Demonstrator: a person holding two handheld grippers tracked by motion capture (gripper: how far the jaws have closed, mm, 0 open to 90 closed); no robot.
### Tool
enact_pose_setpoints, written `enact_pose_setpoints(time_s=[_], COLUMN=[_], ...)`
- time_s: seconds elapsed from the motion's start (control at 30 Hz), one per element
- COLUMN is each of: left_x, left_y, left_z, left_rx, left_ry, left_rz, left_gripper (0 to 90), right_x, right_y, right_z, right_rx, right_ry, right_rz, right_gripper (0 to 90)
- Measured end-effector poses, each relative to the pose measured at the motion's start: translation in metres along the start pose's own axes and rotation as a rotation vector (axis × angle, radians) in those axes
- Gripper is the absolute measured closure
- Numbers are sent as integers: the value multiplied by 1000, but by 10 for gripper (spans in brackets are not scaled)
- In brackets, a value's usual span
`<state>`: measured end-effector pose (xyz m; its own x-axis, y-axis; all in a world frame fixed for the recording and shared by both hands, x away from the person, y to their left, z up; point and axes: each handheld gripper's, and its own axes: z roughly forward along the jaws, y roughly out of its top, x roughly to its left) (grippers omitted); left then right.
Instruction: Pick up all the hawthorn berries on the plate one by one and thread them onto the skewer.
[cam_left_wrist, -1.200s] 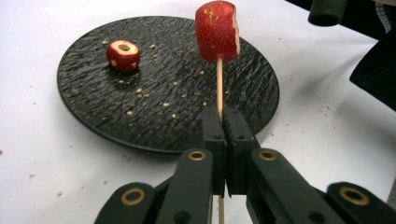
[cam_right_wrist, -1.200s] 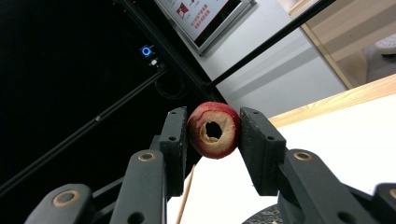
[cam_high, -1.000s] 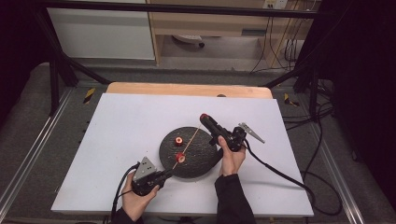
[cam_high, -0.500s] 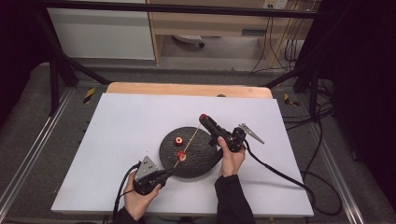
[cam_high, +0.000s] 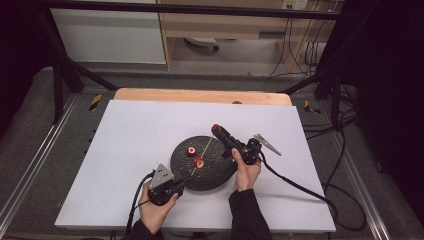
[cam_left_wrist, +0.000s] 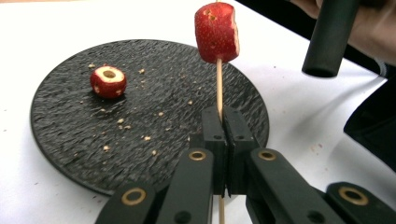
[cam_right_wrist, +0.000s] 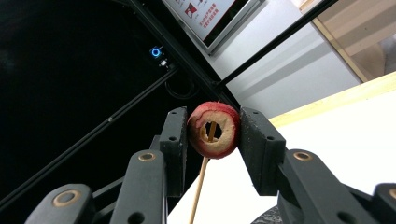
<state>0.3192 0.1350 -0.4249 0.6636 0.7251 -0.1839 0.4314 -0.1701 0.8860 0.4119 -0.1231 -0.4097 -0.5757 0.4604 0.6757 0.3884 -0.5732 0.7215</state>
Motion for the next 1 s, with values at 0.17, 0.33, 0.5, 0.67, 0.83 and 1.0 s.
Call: enact_pose_setpoints(time_s=[0.17,0.33,0.5,0.67,0.83,1.0], left_x=[0,0,3,5,8,10], left_y=[7,14,20,26,27,24], left_z=[4,9,14,19,21,22], left_rx=[-8,-14,-19,-18,-18,-6], left_ry=[0,-9,-9,-9,-15,-17], left_rz=[-14,-20,-16,-3,1,13], left_gripper=[886,886,886,886,886,886], right_x=[1,2,3,3,3,3], right_y=[-3,-6,-10,-13,-18,-18], right_z=[-1,-2,-3,-4,-5,-6], right_rx=[6,26,55,77,107,147], right_ry=[5,8,11,14,13,6], right_rz=[-2,-13,-23,-38,-46,-70], right_gripper=[639,640,640,640,640,636])
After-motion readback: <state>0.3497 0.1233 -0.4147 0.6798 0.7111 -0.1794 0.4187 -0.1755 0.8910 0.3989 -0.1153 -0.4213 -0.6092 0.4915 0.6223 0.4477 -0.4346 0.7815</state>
